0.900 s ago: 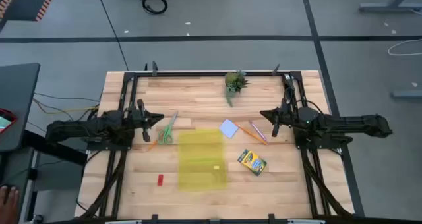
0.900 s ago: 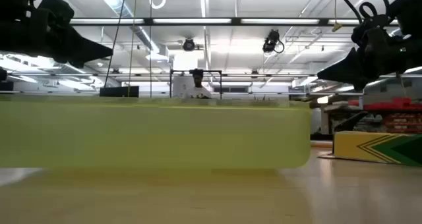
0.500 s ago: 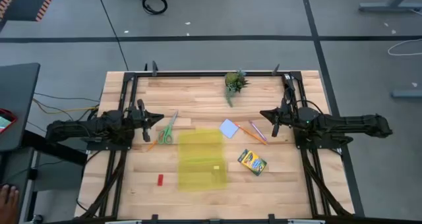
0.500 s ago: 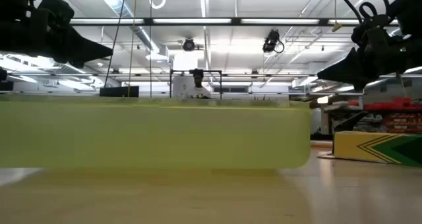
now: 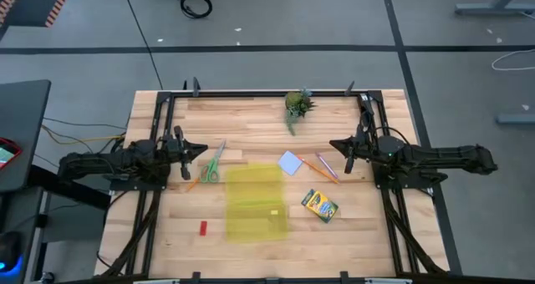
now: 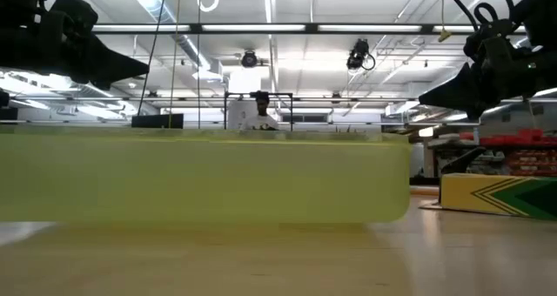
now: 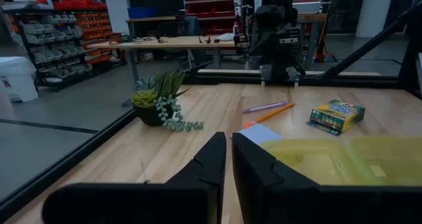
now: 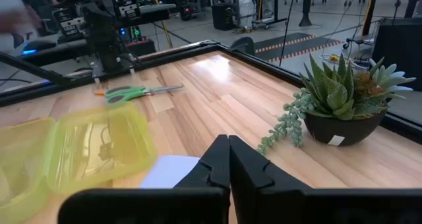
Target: Pack school essentials
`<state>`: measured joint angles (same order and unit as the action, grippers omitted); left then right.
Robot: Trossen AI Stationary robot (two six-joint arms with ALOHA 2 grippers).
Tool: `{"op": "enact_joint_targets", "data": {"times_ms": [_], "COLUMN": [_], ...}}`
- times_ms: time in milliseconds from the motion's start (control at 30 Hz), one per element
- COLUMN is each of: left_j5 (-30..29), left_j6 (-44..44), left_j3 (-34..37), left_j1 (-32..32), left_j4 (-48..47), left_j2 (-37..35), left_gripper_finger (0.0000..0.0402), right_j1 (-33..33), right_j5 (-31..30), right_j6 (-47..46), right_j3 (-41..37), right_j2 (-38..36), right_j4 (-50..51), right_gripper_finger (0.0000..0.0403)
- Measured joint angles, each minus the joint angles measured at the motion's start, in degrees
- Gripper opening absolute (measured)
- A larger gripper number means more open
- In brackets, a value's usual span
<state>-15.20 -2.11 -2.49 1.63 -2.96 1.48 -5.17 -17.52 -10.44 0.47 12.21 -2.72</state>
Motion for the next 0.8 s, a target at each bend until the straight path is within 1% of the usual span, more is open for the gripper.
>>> {"op": "enact_joint_targets", "data": {"times_ms": [300, 633, 800], "left_j5": [0.00, 0.00, 0.00], "left_j6": [-0.01, -0.01, -0.02], "left_j3": [-0.01, -0.02, -0.02], "left_j1": [0.02, 0.02, 0.02], "left_j4": [0.00, -0.02, -0.02], "left_j2": [0.00, 0.02, 0.02], "left_gripper_finger": [0.0025, 0.0036, 0.0030], "right_j1": [-0.01, 0.00, 0.00], "right_j5": [0.00, 0.00, 0.00], "right_j6": [0.00, 0.00, 0.00], "right_j3": [0.00, -0.01, 0.00], "right_j2": [-0.01, 0.00, -0.01], "right_j4": [0.00, 0.00, 0.00], "right_gripper_finger": [0.0008, 0.0008, 0.0008]}}
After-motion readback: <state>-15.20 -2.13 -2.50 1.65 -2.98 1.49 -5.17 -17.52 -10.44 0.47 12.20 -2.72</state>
